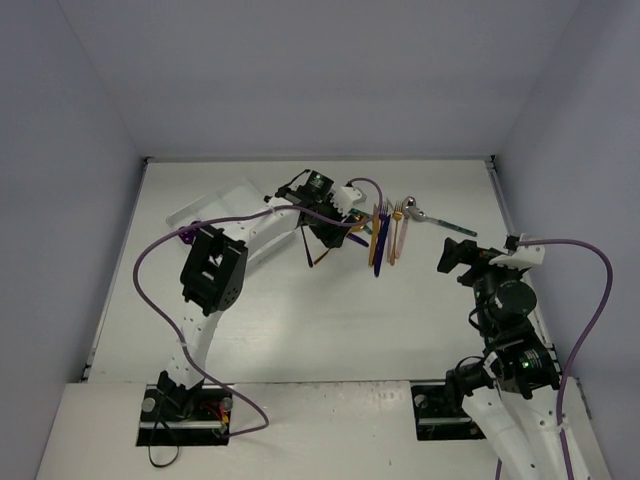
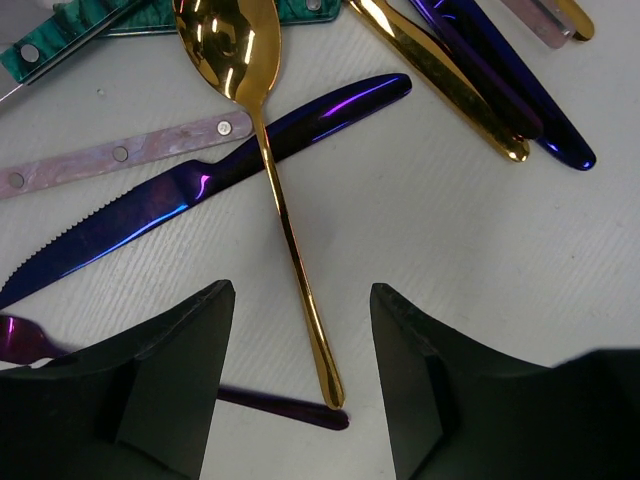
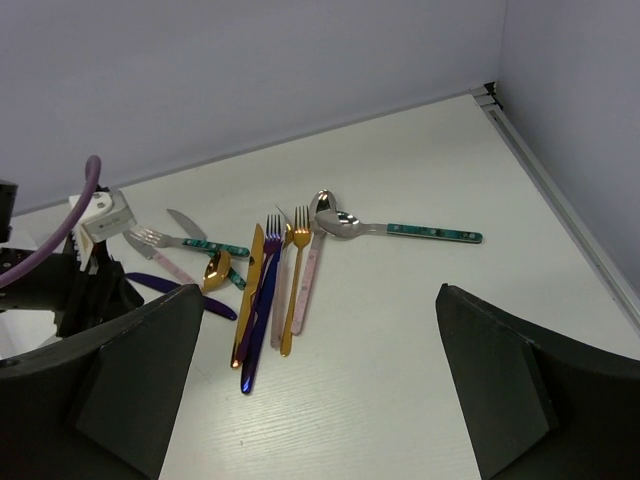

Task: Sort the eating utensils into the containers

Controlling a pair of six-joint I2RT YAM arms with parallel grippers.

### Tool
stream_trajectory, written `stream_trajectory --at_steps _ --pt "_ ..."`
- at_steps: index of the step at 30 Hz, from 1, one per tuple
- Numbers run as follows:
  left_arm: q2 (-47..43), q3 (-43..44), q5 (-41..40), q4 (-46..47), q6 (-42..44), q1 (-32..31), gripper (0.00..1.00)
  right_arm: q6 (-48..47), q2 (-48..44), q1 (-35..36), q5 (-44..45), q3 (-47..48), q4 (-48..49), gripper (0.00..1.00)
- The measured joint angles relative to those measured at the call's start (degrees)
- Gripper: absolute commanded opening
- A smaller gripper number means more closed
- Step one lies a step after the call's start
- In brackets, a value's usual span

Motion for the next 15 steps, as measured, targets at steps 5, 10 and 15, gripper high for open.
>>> stream_trajectory --at_steps 5,10,15 --pt "4.0 3.1 -0.1 0.1 -0.7 0.1 0.53 0.0 0.1 0.2 -0.8 0.0 0.0 1.0" --pt "6.9 4.1 -0.2 0.1 -1.5 0.0 0.5 -0.1 0.1 0.2 -1.3 0.0 0.0 1.0" --pt "7.6 4.9 -0.7 0.5 -1.9 0.0 0.43 -0.2 0.1 0.2 -1.5 0.0 0.0 1.0"
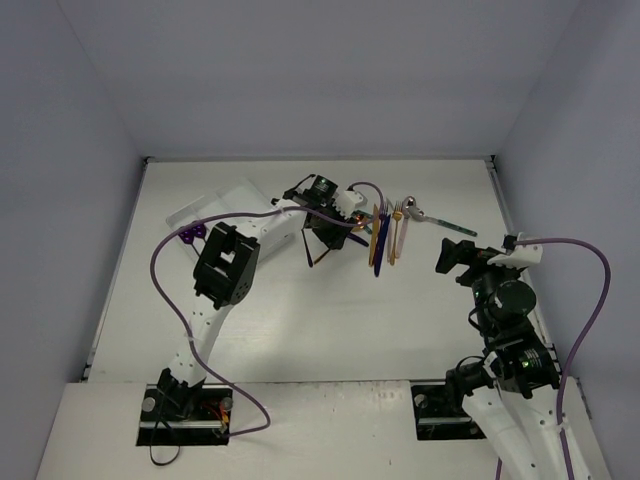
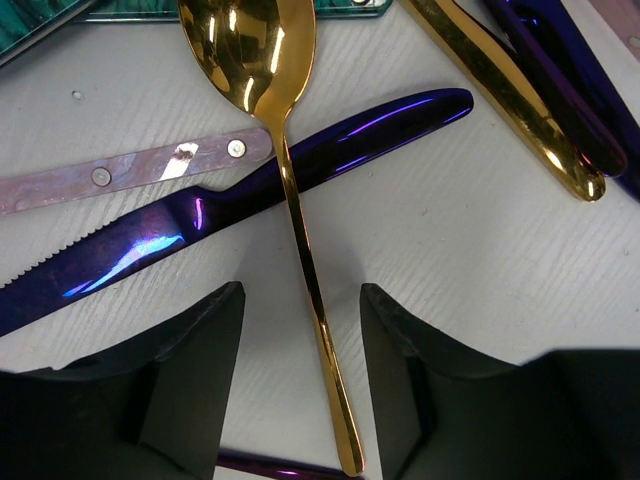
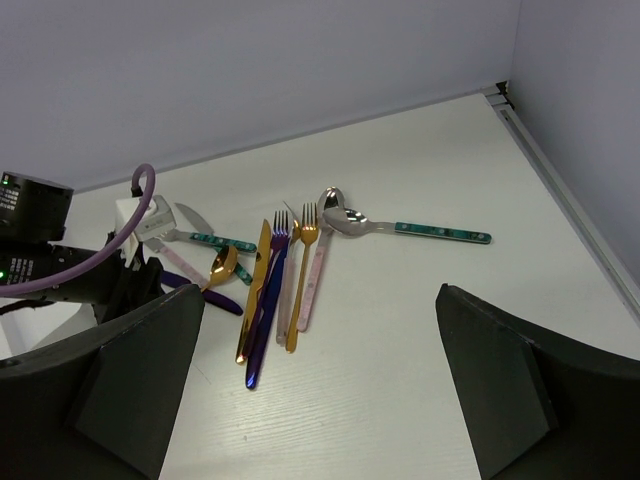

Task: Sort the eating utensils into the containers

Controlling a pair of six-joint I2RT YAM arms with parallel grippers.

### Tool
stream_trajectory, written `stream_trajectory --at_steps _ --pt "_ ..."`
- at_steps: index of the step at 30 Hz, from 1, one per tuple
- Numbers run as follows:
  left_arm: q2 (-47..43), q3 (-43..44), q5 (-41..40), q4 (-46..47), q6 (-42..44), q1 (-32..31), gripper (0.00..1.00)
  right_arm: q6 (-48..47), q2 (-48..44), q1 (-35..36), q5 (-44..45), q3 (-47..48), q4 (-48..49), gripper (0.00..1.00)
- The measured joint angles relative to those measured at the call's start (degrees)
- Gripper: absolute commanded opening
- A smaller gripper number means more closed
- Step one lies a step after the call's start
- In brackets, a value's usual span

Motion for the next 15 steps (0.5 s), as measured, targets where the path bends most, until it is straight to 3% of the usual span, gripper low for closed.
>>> stream_trajectory --at_steps 10,15 --pt "1.5 1.7 -5.4 1.6 -0.4 -2.1 0.25 -0.2 0.0 0.0 -0.4 0.0 0.0 1.0" --pt "1.8 2.0 -6.8 2.4 -0.8 -2.9 0.04 -0.2 0.0 0.0 -0.4 0.0 0.0 1.0"
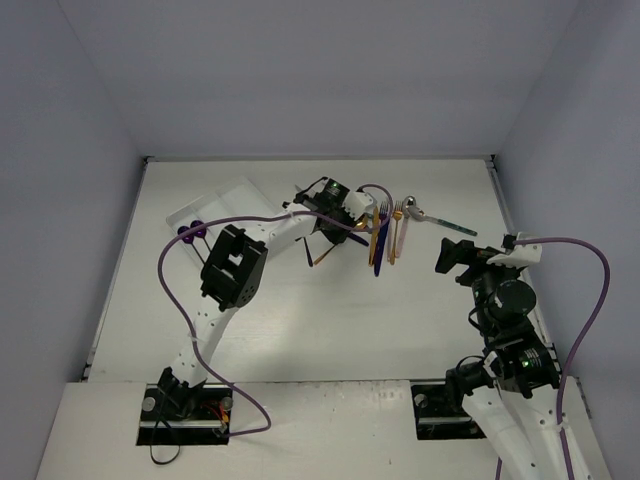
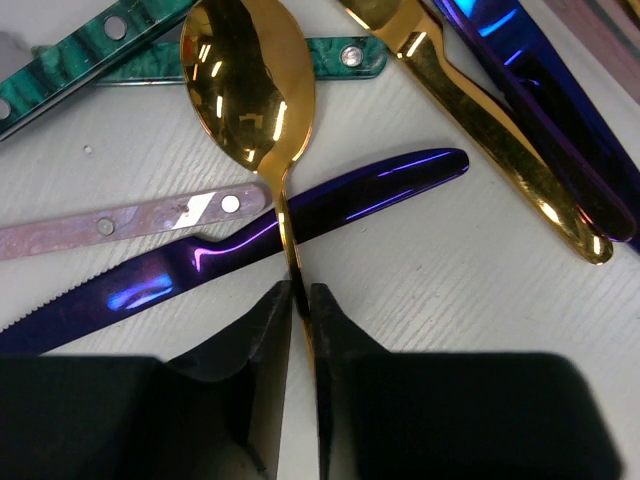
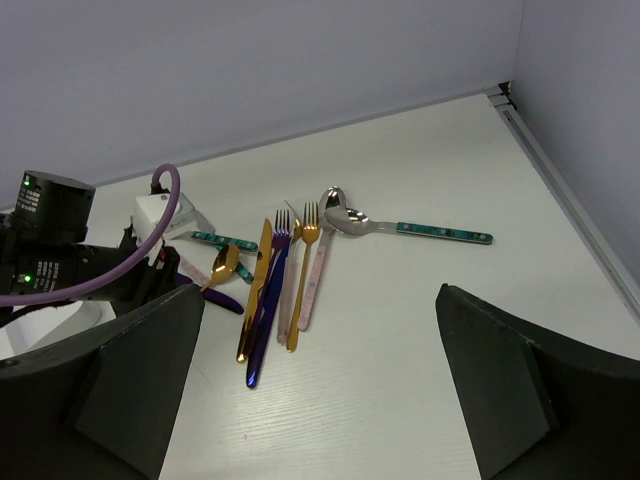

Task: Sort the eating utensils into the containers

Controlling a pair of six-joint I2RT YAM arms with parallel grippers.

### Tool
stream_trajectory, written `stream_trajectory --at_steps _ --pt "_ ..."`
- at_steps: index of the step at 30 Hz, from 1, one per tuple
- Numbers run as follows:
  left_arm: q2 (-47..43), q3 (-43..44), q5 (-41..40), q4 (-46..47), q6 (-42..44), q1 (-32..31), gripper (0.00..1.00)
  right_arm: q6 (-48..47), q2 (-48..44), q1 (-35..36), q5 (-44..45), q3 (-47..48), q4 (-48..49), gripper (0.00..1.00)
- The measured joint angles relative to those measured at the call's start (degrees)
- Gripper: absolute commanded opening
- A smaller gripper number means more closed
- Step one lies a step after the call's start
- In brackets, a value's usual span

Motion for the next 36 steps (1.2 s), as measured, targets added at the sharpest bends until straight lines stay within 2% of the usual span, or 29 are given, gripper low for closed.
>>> stream_trajectory --at_steps 3,8,15,20,26,31,36 --pt "0.0 0.0 -1.1 0.3 -0.3 -0.4 0.0 0.0 0.0 0.0 0.0 0.0 0.0 1.0" --pt "-0.3 -0.6 -2.9 1.6 -1.3 -1.1 0.0 0.0 -0.1 0.0 0.0 0.0 0.0 1.0" --pt "-4.6 -6.7 -5.0 4.2 -5.1 -1.8 0.0 0.0 -0.3 0.0 0.0 0.0 0.0 1.0" --pt "-13.6 -12.4 -10.2 5.7 -11.3 -1.9 0.0 0.0 -0.3 0.0 0.0 0.0 0.0 1.0" --pt "-27.6 -17.3 -24.7 6.4 -21.4 -1.8 0.0 0.0 -0.3 0.0 0.0 0.0 0.0 1.0" --pt "-36.9 -25.6 -34.0 4.1 -32.8 2.3 0.0 0.0 -0.3 0.0 0.0 0.0 0.1 1.0" --pt "-40.0 -35.6 -38.7 0.6 -42.6 11.4 0.0 0.0 -0.3 0.0 0.0 0.0 0.1 1.0"
